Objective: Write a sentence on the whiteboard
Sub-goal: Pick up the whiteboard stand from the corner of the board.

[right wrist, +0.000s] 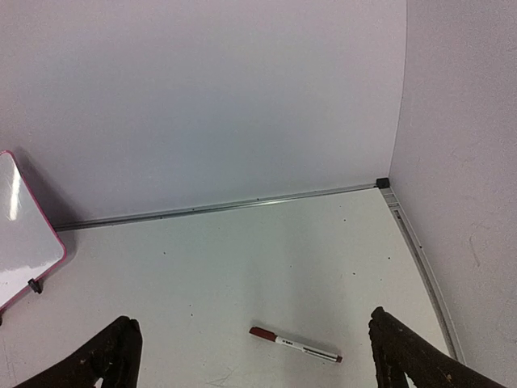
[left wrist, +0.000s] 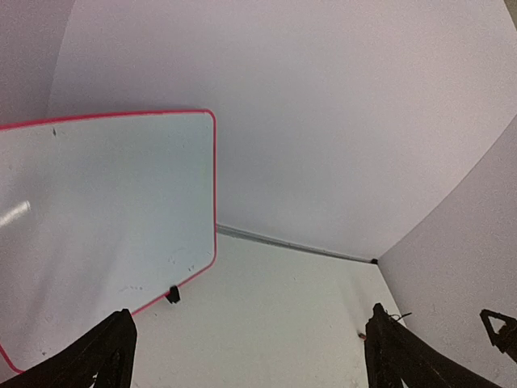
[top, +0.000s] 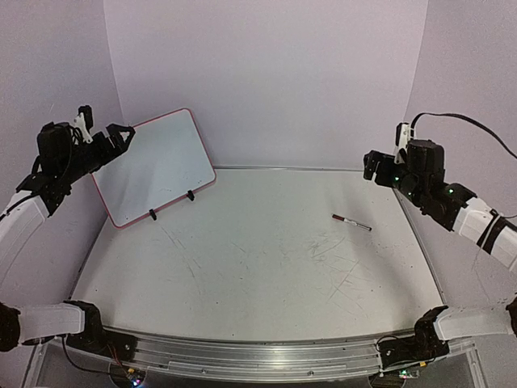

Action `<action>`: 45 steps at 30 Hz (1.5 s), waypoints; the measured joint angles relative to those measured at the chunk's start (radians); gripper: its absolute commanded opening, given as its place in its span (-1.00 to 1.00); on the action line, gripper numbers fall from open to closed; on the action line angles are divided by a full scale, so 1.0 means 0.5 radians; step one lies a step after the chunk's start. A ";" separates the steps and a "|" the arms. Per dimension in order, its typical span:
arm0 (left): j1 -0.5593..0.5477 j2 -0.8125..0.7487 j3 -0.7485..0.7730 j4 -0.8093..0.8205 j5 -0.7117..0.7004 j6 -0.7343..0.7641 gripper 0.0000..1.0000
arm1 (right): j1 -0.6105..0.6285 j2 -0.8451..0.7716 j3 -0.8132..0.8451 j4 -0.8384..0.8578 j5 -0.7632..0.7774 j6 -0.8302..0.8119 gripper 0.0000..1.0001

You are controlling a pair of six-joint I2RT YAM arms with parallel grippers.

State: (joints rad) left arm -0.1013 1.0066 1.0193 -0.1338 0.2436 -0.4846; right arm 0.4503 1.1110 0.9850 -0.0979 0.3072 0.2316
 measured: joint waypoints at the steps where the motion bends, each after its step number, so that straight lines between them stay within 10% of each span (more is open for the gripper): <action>1: 0.000 0.012 -0.025 -0.001 0.049 -0.019 0.99 | 0.000 0.014 0.005 -0.004 -0.004 0.008 0.97; 8: -0.098 0.154 -0.320 -0.051 0.178 -0.191 0.89 | 0.000 0.059 0.005 -0.017 -0.065 0.057 0.97; 16: -0.623 0.499 -0.454 -0.170 -0.425 -0.494 0.78 | 0.000 0.063 0.004 -0.016 -0.195 0.125 0.96; 26: -0.595 1.287 -0.274 -0.258 -1.200 -0.706 0.35 | 0.000 0.051 -0.038 -0.016 -0.321 0.170 0.97; 45: -0.464 2.050 0.356 -0.249 -1.619 -0.599 0.10 | 0.000 0.063 -0.099 -0.008 -0.311 0.177 0.97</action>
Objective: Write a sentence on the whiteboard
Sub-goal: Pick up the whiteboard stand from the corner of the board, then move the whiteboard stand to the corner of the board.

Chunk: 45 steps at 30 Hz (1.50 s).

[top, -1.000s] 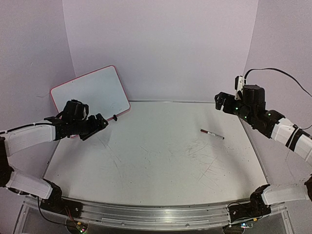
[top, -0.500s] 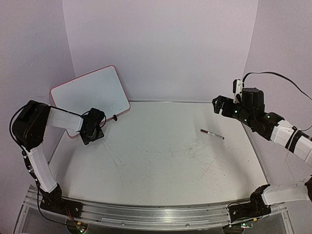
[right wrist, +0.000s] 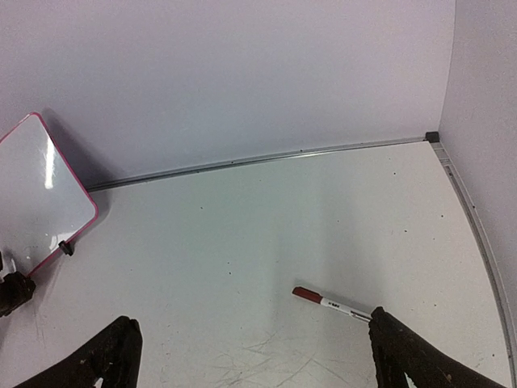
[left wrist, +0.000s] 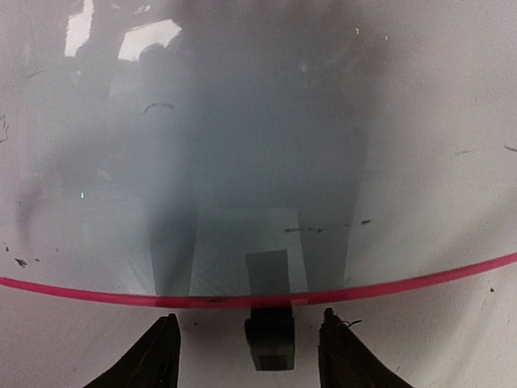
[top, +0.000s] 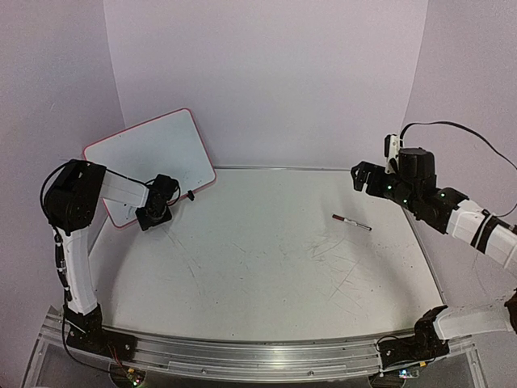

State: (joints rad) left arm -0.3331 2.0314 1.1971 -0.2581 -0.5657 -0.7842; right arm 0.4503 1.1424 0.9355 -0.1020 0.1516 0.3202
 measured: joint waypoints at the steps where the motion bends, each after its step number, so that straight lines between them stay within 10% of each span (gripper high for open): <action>1: 0.002 0.022 0.021 0.002 -0.012 0.012 0.08 | 0.000 0.008 -0.001 0.000 0.000 0.000 0.97; 23: 0.005 0.118 0.085 0.121 -0.099 0.218 -0.81 | 0.000 0.053 -0.002 0.004 -0.002 0.041 0.97; 45: -0.387 -0.021 -0.187 0.292 -0.200 0.205 -1.00 | 0.000 0.151 -0.002 0.007 -0.024 0.096 0.97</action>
State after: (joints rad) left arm -0.5268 2.0207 1.1038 -0.1121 -0.6658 -0.6815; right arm 0.4503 1.2181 0.9344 -0.0984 0.1398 0.3683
